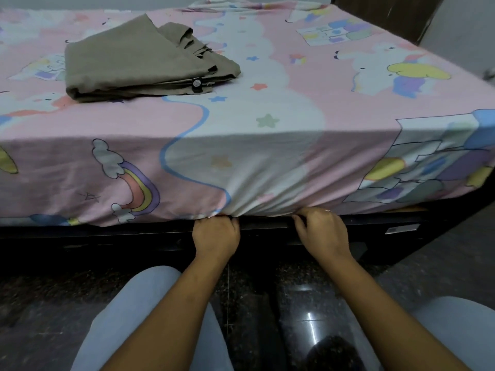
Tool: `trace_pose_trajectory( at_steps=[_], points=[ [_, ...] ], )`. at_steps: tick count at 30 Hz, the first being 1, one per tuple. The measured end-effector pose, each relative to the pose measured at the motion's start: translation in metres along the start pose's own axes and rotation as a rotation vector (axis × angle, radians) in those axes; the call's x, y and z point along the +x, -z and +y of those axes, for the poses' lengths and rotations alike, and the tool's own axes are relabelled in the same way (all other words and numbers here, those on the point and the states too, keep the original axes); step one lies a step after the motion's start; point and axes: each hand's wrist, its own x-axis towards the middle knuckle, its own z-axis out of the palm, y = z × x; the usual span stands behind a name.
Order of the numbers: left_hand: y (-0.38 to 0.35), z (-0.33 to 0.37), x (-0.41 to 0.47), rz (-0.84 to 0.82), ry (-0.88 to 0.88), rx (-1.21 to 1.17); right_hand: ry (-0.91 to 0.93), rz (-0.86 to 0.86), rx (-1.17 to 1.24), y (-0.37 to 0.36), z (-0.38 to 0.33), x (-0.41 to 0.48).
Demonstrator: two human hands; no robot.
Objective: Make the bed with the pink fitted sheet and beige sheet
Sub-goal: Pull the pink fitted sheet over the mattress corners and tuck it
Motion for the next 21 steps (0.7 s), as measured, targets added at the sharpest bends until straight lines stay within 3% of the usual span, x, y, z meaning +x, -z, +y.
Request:
trace_pose_trajectory(
  at_steps=[3, 5, 7, 15, 18, 21],
  points=[
    [0.016, 0.012, -0.006, 0.005, -0.009, 0.034, -0.200, 0.045, -0.060, 0.006, 0.020, -0.002],
    [0.027, 0.024, -0.015, 0.135, -0.061, -0.017, -0.328, 0.024, -0.148, 0.013, 0.042, -0.003],
    [0.035, 0.041, -0.018, 0.285, -0.117, -0.042, -0.344, 0.051, -0.177, 0.016, 0.058, -0.004],
    [0.017, 0.082, -0.004, 0.388, -0.264, -0.017, 0.553, 0.398, -0.313, 0.005, 0.061, 0.011],
    [0.010, 0.097, 0.004, 0.423, -0.324, -0.016, 0.737, 0.461, -0.353, 0.008, 0.068, 0.024],
    [0.003, 0.116, 0.009, 0.493, -0.389, -0.001, 0.809, 0.501, -0.368, 0.003, 0.077, 0.031]
  ],
)
